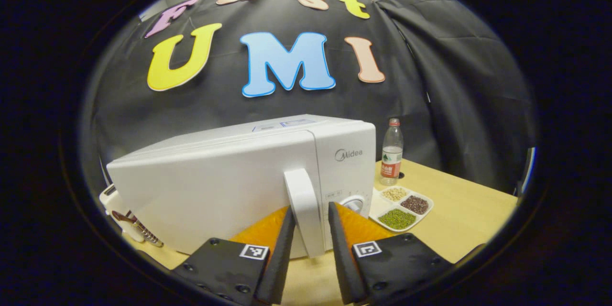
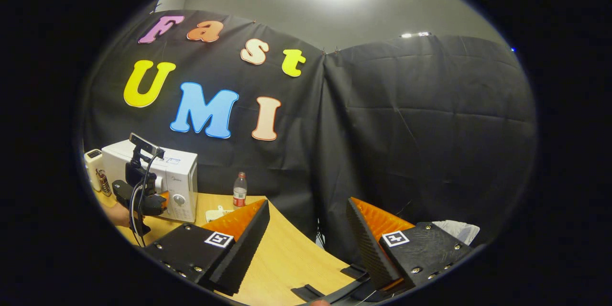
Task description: Open the microwave oven with the left hand, put the food in, and close the microwave oven.
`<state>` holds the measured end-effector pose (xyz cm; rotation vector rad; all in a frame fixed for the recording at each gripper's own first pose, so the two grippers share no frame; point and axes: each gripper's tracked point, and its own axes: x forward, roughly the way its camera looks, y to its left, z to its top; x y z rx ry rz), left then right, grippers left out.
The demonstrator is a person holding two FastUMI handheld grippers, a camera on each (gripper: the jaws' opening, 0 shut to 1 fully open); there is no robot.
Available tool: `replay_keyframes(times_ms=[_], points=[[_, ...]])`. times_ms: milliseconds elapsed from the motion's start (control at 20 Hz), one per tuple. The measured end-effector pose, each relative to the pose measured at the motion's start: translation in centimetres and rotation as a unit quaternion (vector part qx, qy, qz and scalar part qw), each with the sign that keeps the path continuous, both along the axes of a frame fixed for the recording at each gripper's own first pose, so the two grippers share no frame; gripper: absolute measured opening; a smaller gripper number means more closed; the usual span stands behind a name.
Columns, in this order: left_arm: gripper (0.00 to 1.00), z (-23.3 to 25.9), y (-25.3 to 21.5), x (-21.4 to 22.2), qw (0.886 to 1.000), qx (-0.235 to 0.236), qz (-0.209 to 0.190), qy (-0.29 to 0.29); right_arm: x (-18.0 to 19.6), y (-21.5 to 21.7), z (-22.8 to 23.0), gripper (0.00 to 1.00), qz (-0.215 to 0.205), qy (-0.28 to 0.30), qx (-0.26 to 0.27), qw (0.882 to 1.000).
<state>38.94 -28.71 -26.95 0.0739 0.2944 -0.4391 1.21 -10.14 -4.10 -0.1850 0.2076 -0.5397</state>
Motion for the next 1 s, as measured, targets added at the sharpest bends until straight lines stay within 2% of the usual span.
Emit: replay_keyframes(times_ms=[100,250,300,350,400,500,550,600,700,750,1000], points=[[0.43,-0.2,-0.3,-0.1,1.000,-0.009,0.000,0.001,0.1,0.0,0.0,0.97,0.002,0.001,0.000,1.000],[0.35,0.1,-0.2,-0.3,1.000,-0.006,-0.002,0.004,0.1,0.2,-0.4,0.97,0.010,0.006,-0.002,1.000],[0.27,0.0,-0.2,-0.4,1.000,-0.007,0.001,0.005,0.1,0.3,-0.6,0.97,0.014,0.008,0.003,1.000],[0.27,0.2,-0.1,-0.3,1.000,-0.006,0.005,0.007,0.0,0.4,-0.8,0.97,0.021,0.009,0.008,1.000],[0.19,0.1,-0.1,-0.5,1.000,-0.007,0.008,0.011,0.0,0.5,-0.9,0.97,0.028,0.011,0.010,1.000],[0.14,-0.3,0.4,-2.1,0.999,-0.016,0.012,0.041,0.1,0.4,-1.1,0.97,0.041,0.012,0.015,0.999],[0.17,-0.2,0.9,-3.4,0.999,-0.021,0.010,0.038,0.2,0.4,-1.0,0.97,0.046,0.008,0.020,0.999],[0.14,1.1,1.3,-4.2,1.000,-0.026,0.006,0.013,0.3,0.3,-0.8,0.97,0.052,0.003,0.026,0.998],[0.17,1.1,2.6,-6.4,1.000,-0.024,0.006,0.015,1.0,0.9,-1.2,0.97,0.077,0.000,0.034,0.996],[0.14,0.8,3.0,-7.3,0.999,-0.028,0.008,0.023,1.3,0.9,-1.3,0.97,0.089,0.002,0.032,0.996],[0.13,1.3,5.8,-11.1,0.999,-0.024,0.026,0.032,2.0,2.6,-0.8,0.97,0.157,-0.013,0.044,0.986]])
